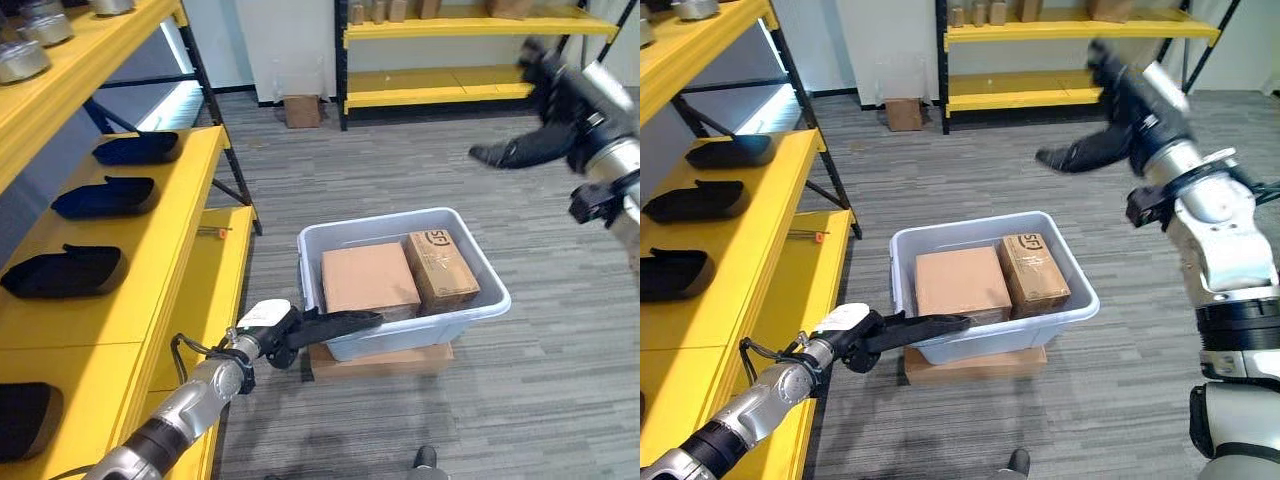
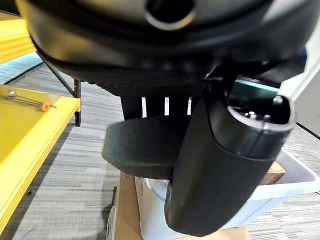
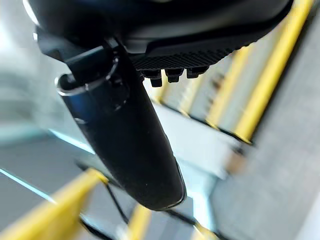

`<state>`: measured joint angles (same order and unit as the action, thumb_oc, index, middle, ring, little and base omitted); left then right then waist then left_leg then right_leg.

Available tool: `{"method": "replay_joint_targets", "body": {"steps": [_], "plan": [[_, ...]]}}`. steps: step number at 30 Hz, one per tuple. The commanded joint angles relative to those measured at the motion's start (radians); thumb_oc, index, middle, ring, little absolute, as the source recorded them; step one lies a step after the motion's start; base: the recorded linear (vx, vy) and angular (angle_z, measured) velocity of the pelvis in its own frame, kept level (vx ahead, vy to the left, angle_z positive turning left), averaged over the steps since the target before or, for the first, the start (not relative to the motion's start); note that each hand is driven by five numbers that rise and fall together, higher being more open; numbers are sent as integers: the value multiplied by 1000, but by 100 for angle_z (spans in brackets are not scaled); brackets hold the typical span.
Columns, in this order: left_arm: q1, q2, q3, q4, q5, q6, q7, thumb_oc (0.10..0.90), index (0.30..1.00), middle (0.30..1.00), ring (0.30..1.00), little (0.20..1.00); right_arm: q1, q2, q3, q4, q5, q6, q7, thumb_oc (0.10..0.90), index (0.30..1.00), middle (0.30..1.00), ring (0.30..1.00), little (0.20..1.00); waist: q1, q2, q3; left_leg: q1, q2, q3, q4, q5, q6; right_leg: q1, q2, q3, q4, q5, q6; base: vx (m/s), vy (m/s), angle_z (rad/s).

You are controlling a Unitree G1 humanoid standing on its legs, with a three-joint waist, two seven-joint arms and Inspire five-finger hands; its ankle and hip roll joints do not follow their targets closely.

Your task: Move parts from the plastic box to the shelf.

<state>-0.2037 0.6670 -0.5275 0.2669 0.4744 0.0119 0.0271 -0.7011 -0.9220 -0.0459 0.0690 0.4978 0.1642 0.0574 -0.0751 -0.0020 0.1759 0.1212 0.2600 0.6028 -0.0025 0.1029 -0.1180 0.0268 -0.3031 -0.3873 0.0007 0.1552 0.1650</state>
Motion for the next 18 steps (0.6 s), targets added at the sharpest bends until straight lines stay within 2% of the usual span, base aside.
{"method": "replay_joint_targets", "body": {"steps": [1,3,4,7,9,13,18], "plan": [[-44,96,153,-164,-83,-78,232,400,300,300,300,300,6,3,-139,-153,13,-93,-161,900,1000,1000,1000,1000,-10,-34,-76,22,31,-41,155,-168,12,9,-3,73,85,-130,-1,13,10,-11],[-50,98,206,-195,-95,-83,273,400,300,300,300,300,49,30,-167,-187,16,-70,-190,900,1000,1000,1000,1000,-14,-34,-77,24,34,-37,156,-169,13,9,-3,78,82,-128,-2,8,6,-10],[-66,107,270,-226,-121,-96,317,400,300,300,300,300,101,72,-186,-212,1,-58,-201,900,1000,1000,1000,1000,-19,-34,-78,25,36,-34,156,-169,14,10,-3,81,80,-125,-4,10,3,-12],[-98,107,379,-280,-154,-123,360,400,300,300,300,300,205,166,-210,-245,-45,-60,-225,900,1000,1000,1000,1000,-29,-32,-77,30,42,-30,157,-167,15,13,-3,86,77,-121,-6,17,-8,-10],[-116,97,438,-329,-162,-115,344,400,300,300,300,300,287,230,-218,-275,-37,-77,-242,900,1000,1000,1000,1000,-35,-30,-77,32,45,-25,159,-165,15,15,-5,87,76,-119,-7,0,0,0],[-107,83,494,-400,-172,-116,335,400,300,300,300,300,396,319,-190,-305,-57,-70,-212,900,1000,1000,1000,1000,-37,-24,-74,39,51,-16,164,-166,15,17,-10,84,82,-119,-7,0,0,0],[-36,42,546,-469,-185,-149,332,400,300,300,300,300,514,428,-119,-315,-49,-129,-249,900,1000,1000,1000,1000,-30,-12,-70,48,53,-28,165,-185,9,26,-16,80,93,-140,1,42,14,0]]}}
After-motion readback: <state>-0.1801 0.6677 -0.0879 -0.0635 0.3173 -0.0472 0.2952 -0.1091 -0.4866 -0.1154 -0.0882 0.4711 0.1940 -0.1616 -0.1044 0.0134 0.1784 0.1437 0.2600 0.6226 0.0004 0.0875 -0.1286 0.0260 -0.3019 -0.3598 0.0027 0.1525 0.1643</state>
